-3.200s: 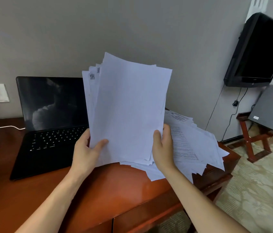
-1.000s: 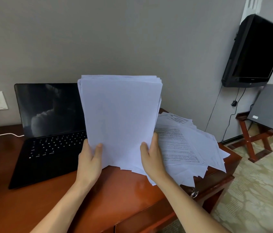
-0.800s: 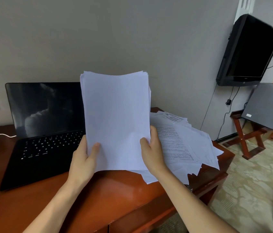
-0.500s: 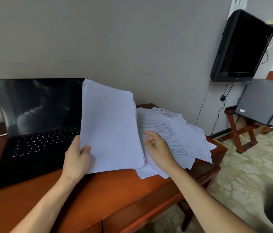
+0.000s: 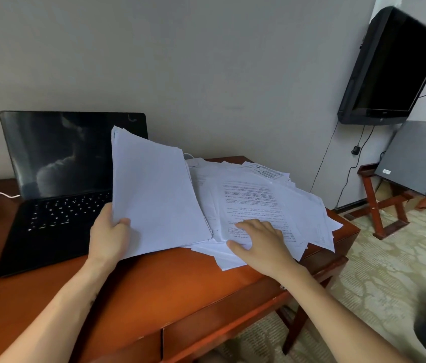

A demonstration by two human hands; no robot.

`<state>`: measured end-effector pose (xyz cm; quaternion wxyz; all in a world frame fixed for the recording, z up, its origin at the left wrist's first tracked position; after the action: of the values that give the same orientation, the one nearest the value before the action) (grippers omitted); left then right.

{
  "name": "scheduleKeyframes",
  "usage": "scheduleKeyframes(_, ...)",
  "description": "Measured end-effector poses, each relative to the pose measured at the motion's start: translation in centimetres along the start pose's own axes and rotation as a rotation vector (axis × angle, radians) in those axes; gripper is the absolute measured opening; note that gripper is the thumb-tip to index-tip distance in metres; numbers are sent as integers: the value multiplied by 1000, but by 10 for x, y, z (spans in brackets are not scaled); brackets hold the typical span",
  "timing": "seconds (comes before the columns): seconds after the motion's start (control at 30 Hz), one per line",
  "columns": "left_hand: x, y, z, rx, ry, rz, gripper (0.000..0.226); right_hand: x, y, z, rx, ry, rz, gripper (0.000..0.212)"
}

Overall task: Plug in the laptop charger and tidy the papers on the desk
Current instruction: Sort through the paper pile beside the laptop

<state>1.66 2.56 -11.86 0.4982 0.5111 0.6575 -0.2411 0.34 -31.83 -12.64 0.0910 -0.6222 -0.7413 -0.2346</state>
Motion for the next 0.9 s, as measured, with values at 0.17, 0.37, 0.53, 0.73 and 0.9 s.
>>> scheduleKeyframes(0.17,-1,-1,0,2,-20,-6,39,-1,1,-8,-31,-43,-93,39)
scheduleKeyframes(0.37,-2,-3,4,40,-41,-23,41,-12,-2,-13,-309,63,-63,29)
scheduleKeyframes(0.53,-4,-8,8,98,-96,-60,41,-23,-1,-26,-504,681,149,16)
scheduleKeyframes(0.73,-8,-15,26,306,-143,-79,38,17,7,-31,-497,905,58,23)
scheduleKeyframes(0.9,-2,-20,36,404,-97,-125,30,60,12,-6,-257,694,-124,12)
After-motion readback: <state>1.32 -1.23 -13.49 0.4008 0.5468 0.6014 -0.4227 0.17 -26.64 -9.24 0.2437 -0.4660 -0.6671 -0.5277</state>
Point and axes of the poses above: each hand's wrist, its own y-axis towards the middle knuckle, its own z-axis out of the palm, x = y × z, the point moved 6 cm from there along y, towards the middle knuckle, and after that the axes turned 11 degrees about y, right-handed, at the moved point
